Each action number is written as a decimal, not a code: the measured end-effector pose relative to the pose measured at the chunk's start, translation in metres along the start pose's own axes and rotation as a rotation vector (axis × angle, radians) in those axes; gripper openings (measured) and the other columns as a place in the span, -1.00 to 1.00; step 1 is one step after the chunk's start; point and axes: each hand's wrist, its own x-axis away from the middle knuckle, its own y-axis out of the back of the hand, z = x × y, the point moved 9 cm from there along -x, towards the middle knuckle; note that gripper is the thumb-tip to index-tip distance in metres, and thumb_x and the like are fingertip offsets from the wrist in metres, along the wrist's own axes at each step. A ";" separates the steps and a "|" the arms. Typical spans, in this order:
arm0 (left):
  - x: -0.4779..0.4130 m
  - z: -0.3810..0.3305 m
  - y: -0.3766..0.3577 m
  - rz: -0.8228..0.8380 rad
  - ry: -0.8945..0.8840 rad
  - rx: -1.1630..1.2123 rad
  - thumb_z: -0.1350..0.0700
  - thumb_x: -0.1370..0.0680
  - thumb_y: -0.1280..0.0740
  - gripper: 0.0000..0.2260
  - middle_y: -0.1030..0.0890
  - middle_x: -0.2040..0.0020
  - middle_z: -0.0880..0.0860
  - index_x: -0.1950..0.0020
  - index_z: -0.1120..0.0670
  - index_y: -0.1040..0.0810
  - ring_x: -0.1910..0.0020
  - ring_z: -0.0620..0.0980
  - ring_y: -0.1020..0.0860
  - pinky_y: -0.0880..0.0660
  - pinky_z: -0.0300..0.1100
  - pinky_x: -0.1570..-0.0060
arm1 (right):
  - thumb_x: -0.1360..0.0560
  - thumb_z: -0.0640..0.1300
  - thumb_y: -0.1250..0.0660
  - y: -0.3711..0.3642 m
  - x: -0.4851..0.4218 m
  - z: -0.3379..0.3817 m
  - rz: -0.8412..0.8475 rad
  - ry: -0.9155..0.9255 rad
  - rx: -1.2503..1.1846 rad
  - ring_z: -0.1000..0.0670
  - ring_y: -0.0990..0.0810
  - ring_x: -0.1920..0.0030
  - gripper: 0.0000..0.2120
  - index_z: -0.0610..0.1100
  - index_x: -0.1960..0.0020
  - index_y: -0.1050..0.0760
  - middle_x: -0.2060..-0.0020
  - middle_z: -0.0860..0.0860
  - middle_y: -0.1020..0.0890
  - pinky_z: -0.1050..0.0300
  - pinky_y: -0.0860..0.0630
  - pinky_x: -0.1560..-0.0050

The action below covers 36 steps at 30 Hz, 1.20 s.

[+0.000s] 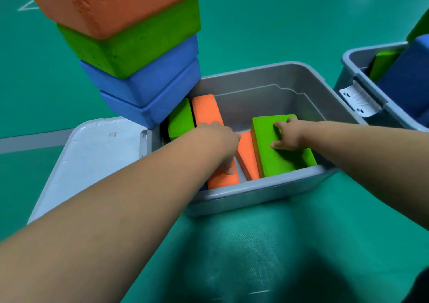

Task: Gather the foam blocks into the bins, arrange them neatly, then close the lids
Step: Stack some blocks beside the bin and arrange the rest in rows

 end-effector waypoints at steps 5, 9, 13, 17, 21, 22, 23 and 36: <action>-0.010 -0.002 -0.003 0.100 -0.026 -0.041 -0.32 -0.45 -0.49 -0.27 -0.44 -0.47 0.05 -0.53 -0.02 -0.44 -0.36 0.24 -0.48 -0.53 0.12 -0.27 | -0.22 0.42 -0.58 -0.004 0.003 -0.022 0.034 -0.099 -0.239 -0.39 -0.28 -0.52 0.40 0.08 -0.66 0.33 -0.62 -0.29 0.05 -0.30 -0.42 -0.41; -0.016 0.006 -0.007 0.097 -0.037 -0.001 -0.37 -0.43 -0.46 -0.20 -0.35 -0.53 -0.02 -0.58 -0.07 -0.36 -0.40 0.24 -0.36 -0.46 0.22 -0.33 | -0.04 0.57 -0.53 0.004 0.003 -0.029 0.005 -0.014 -0.330 -0.33 -0.35 -0.50 0.49 0.09 -0.67 0.24 -0.59 -0.27 -0.19 -0.23 -0.34 -0.48; -0.017 0.004 -0.006 0.079 -0.035 0.035 -0.32 -0.43 -0.50 -0.22 -0.37 -0.51 -0.03 -0.56 -0.06 -0.38 -0.38 0.23 -0.36 -0.47 0.20 -0.32 | -0.23 0.62 -0.37 0.004 0.008 -0.015 0.026 0.043 -0.333 -0.22 -0.71 0.13 0.15 -0.16 -0.51 -0.22 -0.27 -0.19 -0.52 -0.13 -0.69 0.23; -0.018 0.003 -0.004 0.070 -0.038 0.062 -0.30 -0.43 -0.51 -0.24 -0.37 -0.51 -0.04 -0.55 -0.04 -0.40 -0.37 0.22 -0.36 -0.46 0.20 -0.32 | -0.57 0.30 -0.33 0.005 0.015 -0.011 0.016 -0.050 -0.293 -0.30 -0.71 0.03 -0.13 -0.28 -0.57 -0.13 -0.27 -0.29 -0.52 -0.16 -0.68 0.03; -0.018 0.004 -0.007 0.057 -0.050 0.066 -0.31 -0.43 -0.51 -0.23 -0.34 -0.53 -0.06 -0.56 -0.06 -0.39 -0.37 0.22 -0.37 -0.44 0.17 -0.35 | -0.61 0.32 -0.24 0.006 0.021 -0.010 0.028 -0.028 -0.182 -0.25 -0.53 -0.34 -0.29 -0.29 -0.40 -0.49 -0.40 -0.24 -0.52 -0.01 -0.46 -0.27; -0.017 0.004 -0.007 0.049 -0.052 0.073 -0.30 -0.43 -0.51 -0.24 -0.34 -0.53 -0.07 -0.55 -0.06 -0.40 -0.37 0.22 -0.37 -0.44 0.16 -0.35 | -0.60 0.34 -0.24 0.007 0.023 -0.011 0.018 -0.030 -0.218 -0.26 -0.54 -0.32 -0.27 -0.31 -0.38 -0.49 -0.37 -0.26 -0.53 0.00 -0.47 -0.21; -0.016 0.005 -0.006 0.036 -0.055 0.080 -0.30 -0.44 -0.51 -0.24 -0.34 -0.54 -0.07 -0.56 -0.06 -0.39 -0.38 0.21 -0.37 -0.43 0.15 -0.36 | -0.59 0.35 -0.25 0.008 0.025 -0.009 0.021 -0.031 -0.266 -0.28 -0.58 -0.26 -0.26 -0.32 -0.34 -0.48 -0.32 -0.29 -0.54 0.00 -0.48 -0.12; -0.009 0.010 0.001 -0.026 0.010 0.155 -0.29 -0.38 -0.56 -0.21 -0.45 -0.45 0.00 -0.49 0.03 -0.42 -0.37 0.18 -0.43 -0.47 0.14 -0.32 | -0.27 0.25 -0.60 0.023 0.046 0.032 -0.004 -0.043 -0.863 -0.23 -0.62 -0.06 0.09 -0.29 -0.49 -0.11 -0.19 -0.22 -0.53 -0.08 -0.65 0.09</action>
